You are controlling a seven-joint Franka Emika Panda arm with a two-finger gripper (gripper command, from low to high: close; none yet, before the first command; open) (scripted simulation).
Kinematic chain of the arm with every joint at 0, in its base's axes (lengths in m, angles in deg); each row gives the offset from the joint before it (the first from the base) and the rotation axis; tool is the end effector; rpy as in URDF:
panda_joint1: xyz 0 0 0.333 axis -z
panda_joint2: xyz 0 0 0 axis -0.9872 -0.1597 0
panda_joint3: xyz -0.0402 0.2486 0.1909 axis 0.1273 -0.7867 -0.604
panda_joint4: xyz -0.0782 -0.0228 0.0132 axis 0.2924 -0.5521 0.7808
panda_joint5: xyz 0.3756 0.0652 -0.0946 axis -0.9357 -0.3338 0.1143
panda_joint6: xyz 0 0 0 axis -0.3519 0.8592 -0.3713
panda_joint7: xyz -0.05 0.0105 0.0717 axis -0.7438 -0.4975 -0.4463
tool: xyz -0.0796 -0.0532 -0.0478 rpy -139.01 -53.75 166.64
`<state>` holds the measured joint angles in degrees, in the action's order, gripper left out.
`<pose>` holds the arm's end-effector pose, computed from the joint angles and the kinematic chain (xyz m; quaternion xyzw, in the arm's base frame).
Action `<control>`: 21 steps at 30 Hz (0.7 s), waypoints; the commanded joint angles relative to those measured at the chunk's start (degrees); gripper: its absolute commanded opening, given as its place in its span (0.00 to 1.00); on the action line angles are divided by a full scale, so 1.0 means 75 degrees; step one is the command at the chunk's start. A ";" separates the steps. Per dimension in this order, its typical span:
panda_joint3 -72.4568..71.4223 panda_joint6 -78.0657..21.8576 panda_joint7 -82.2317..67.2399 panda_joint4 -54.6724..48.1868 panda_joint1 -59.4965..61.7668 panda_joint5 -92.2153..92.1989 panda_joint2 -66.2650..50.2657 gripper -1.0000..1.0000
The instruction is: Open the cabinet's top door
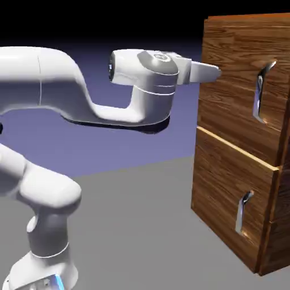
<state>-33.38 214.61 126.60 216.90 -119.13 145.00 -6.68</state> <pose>0.3790 -0.0669 0.6373 -0.6920 0.2416 -0.6210 0.2777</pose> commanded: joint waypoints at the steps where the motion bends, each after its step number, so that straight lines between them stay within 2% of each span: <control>1: 0.0130 0.0014 0.0247 -0.0086 -0.0109 0.0333 0.0039 1.00; 18: 0.2340 0.0250 0.4432 -0.1550 -0.1955 0.5981 0.0701 1.00; 21: 0.2567 0.0217 0.4539 -0.1776 -0.2279 0.6135 0.0640 1.00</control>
<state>-14.13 216.24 160.65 203.58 -136.22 191.01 -1.88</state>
